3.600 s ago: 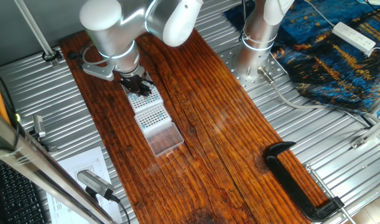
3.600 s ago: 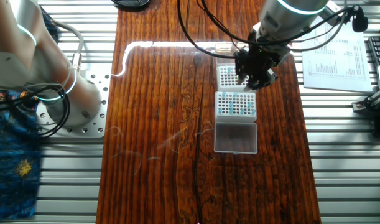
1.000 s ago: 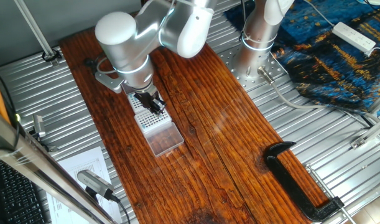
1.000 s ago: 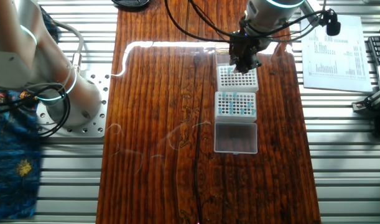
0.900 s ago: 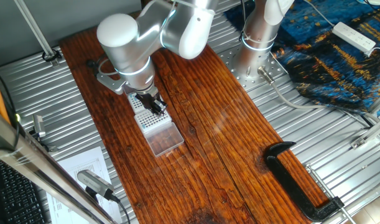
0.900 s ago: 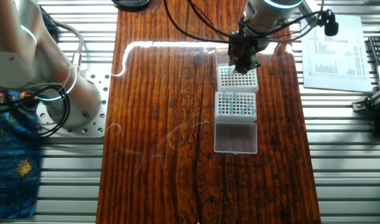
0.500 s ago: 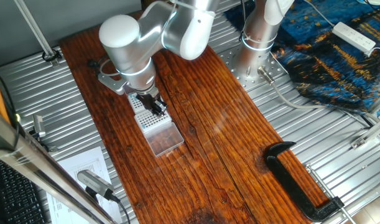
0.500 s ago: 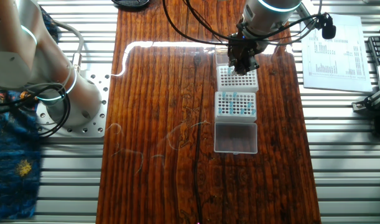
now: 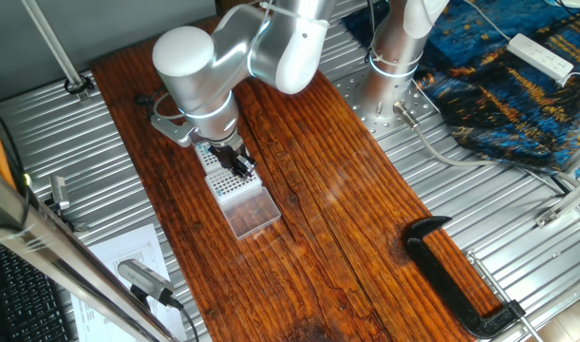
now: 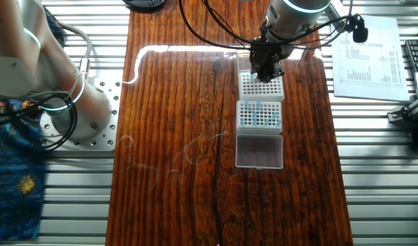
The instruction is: Transfer all medium pipette tips from one holder to another
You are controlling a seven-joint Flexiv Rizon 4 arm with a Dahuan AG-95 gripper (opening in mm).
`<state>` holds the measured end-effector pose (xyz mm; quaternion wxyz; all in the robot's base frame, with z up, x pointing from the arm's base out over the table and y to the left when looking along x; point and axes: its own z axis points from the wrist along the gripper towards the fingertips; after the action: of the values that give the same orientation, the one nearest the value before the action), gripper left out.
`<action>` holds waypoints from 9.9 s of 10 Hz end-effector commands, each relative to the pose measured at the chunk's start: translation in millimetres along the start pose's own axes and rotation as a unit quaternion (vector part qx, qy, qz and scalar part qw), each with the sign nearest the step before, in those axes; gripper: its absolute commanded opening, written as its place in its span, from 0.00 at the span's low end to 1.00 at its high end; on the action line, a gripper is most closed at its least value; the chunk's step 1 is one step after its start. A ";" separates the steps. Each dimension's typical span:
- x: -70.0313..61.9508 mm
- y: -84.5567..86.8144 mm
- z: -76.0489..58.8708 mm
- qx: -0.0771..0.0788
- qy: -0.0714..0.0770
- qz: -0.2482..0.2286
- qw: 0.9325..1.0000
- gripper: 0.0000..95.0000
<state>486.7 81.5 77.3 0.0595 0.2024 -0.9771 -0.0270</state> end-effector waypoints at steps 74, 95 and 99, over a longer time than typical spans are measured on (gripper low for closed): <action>-1.8 -80.9 -48.8 0.031 0.017 -0.095 0.995 0.00; -54.1 -61.4 -49.7 0.018 -0.001 -0.048 0.999 0.20; -66.4 -37.0 -38.6 0.015 -0.012 -0.018 1.000 0.20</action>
<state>565.8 74.1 106.1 0.0442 0.2210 -0.9742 -0.0156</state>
